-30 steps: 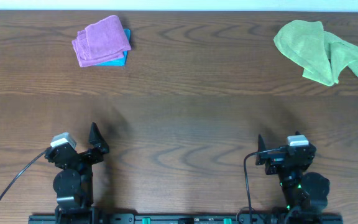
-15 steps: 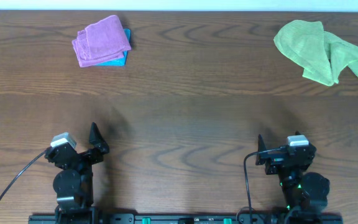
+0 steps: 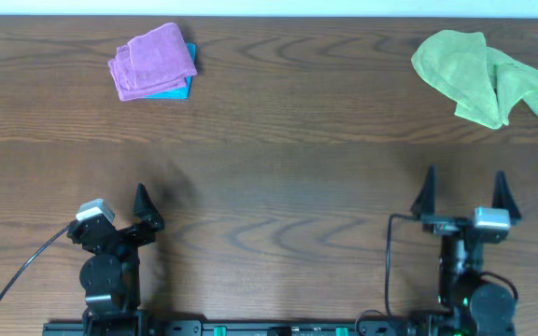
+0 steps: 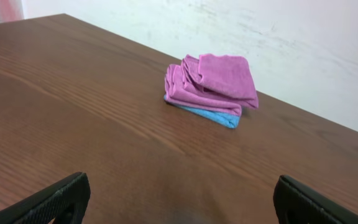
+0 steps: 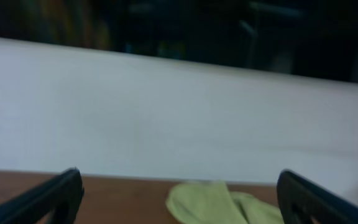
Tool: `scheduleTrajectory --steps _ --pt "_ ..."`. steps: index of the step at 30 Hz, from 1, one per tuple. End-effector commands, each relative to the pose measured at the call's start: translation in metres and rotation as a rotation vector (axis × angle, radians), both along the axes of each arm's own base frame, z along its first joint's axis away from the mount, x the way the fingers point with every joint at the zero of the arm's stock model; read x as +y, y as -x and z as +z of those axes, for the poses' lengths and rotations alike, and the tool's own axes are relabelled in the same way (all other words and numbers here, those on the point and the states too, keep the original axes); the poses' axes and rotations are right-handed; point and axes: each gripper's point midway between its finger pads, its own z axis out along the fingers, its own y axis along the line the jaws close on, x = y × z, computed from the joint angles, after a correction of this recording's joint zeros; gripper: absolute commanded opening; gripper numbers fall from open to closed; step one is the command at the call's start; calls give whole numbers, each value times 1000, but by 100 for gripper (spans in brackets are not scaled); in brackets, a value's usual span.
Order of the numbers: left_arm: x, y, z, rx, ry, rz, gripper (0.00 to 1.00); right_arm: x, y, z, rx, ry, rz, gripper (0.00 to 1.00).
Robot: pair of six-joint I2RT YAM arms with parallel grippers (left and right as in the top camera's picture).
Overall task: Fold the cloth
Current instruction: 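Reach the right gripper to the crumpled green cloth and grasp it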
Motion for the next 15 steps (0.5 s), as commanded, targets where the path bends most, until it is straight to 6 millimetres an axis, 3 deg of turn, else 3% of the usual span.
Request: scheduleTrajectory --steps 1,5,9,11,15 --pt "3 2 -20 48 -16 11 95 -22 -22 -17 73 -34 -94 99" --pt "3 2 -20 48 -16 11 95 -39 -64 -13 118 -81 -110 99" --pt "3 2 -20 48 -16 11 95 -48 -127 -18 244 -82 -50 99" --pt "3 2 -20 48 -16 11 95 -60 -169 -25 321 -96 -35 99" --pt "3 2 -20 48 -16 11 95 -83 -222 -39 438 -152 -55 99"
